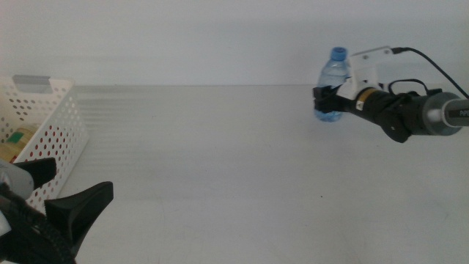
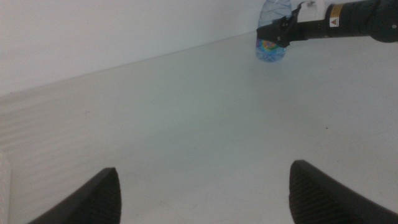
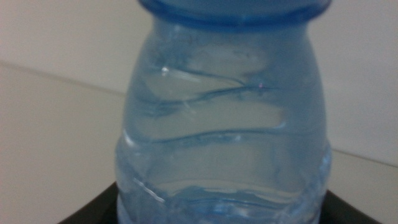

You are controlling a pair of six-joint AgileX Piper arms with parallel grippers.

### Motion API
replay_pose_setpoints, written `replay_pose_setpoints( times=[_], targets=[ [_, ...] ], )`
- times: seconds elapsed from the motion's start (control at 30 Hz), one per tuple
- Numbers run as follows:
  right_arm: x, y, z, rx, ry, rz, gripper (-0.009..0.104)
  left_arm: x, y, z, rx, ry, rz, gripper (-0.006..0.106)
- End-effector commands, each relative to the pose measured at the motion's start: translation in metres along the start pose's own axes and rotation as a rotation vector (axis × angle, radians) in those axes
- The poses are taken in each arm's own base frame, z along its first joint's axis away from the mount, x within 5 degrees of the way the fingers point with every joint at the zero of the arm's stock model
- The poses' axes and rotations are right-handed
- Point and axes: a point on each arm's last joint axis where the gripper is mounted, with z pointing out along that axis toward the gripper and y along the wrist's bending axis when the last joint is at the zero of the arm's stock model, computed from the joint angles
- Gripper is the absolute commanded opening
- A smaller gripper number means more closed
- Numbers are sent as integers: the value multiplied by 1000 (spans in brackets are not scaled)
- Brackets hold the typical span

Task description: Use arms to grab the bottles and put them into the dustbin to the left of the table.

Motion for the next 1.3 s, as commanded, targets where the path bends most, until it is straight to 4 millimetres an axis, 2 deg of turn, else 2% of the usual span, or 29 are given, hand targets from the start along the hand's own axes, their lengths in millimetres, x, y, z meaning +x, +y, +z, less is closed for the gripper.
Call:
replay_pose_setpoints(
  times=[0.0,0.17,0.33,0.5,0.63,0.8,1.1,1.27],
  targets=[
    [-68,26,-22,-90,-207,-76,0,-16,0,-3,-4,-97,-15,86],
    [-92,83,-38,-276,-231,-81,0,-16,0,-3,-4,-97,-15,86],
    [-99,147,-58,-490,-178,-171,0,-16,0,-3,-4,-97,-15,86],
    [-81,199,-78,-626,-104,-202,0,-16,0,-3,-4,-98,-15,86],
    [-65,224,-86,-675,-86,-240,0,-16,0,-3,-4,-98,-15,86],
    [-58,243,-93,-686,-157,-294,0,-16,0,-3,-4,-97,-15,86],
    [-52,241,-80,-618,-246,-146,0,-16,0,-3,-4,-97,-15,86],
    [-46,244,-77,-626,-239,-133,0,-16,0,-3,-4,-97,-15,86]
  ],
)
